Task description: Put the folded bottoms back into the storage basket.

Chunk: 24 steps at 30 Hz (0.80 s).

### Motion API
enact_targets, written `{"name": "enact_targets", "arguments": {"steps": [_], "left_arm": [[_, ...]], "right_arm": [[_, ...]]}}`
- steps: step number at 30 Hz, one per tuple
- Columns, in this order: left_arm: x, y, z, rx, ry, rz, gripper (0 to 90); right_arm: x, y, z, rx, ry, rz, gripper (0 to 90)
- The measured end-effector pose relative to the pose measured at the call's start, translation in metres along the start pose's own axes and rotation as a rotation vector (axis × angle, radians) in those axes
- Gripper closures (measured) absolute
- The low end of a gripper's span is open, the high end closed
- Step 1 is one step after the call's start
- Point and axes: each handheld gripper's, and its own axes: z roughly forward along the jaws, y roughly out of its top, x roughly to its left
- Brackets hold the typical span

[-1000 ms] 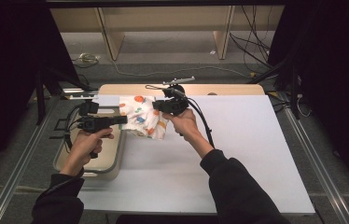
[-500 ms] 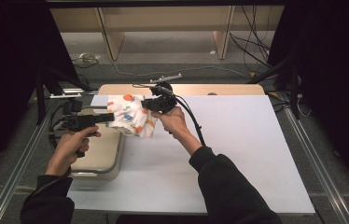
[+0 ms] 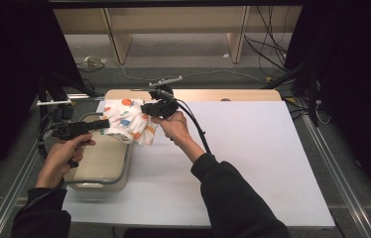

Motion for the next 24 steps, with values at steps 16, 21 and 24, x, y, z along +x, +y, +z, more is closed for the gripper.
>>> {"name": "enact_targets", "arguments": {"steps": [16, 21, 24], "left_arm": [[0.014, 0.002, -0.017, -0.011, 0.045, -0.012, 85.8], [0.019, 0.002, -0.022, -0.014, 0.061, -0.016, 85.8], [0.02, 0.002, -0.023, -0.01, 0.078, -0.009, 85.8]], "right_arm": [[0.021, 0.011, 0.022, 0.016, 0.005, -0.02, 80.3], [0.03, 0.013, 0.029, 0.019, 0.008, -0.029, 80.3], [0.032, 0.014, 0.031, 0.018, 0.011, -0.032, 80.3]]}}
